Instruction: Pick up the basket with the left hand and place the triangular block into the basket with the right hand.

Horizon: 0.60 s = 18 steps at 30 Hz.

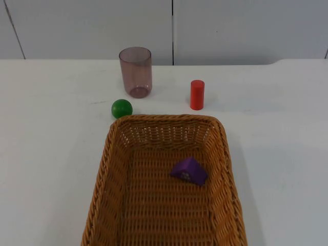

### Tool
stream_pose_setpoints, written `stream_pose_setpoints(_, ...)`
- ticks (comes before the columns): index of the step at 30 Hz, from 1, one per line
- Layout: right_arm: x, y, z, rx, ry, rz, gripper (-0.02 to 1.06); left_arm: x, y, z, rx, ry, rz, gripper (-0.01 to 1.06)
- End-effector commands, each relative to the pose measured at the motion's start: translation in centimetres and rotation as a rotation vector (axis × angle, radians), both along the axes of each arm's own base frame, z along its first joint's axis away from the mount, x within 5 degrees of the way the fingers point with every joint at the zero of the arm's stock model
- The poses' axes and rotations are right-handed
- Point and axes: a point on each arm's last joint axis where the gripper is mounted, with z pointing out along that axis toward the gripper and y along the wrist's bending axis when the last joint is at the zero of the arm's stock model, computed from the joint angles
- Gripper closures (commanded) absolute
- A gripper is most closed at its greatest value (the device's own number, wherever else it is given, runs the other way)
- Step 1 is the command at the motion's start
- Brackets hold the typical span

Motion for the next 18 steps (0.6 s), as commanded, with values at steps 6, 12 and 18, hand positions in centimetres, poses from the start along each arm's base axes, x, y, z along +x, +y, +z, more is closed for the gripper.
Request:
stream_pose_setpoints(6, 0.06, -0.37, 0.02, 0.011, -0.007, -0.269, -0.01, 0.0, -0.14, -0.17, -0.014, 0.003, -0.007, 0.0)
stream_pose_setpoints(12, 0.08, -0.65, 0.02, 0.01, -0.008, -0.466, -0.01, 0.0, -0.14, -0.17, -0.014, 0.003, -0.007, 0.0)
stream_pose_setpoints(18, 0.06, -0.81, 0.02, 0.01, -0.009, -0.58, -0.01, 0.0, -0.14, -0.17, -0.014, 0.003, -0.007, 0.0)
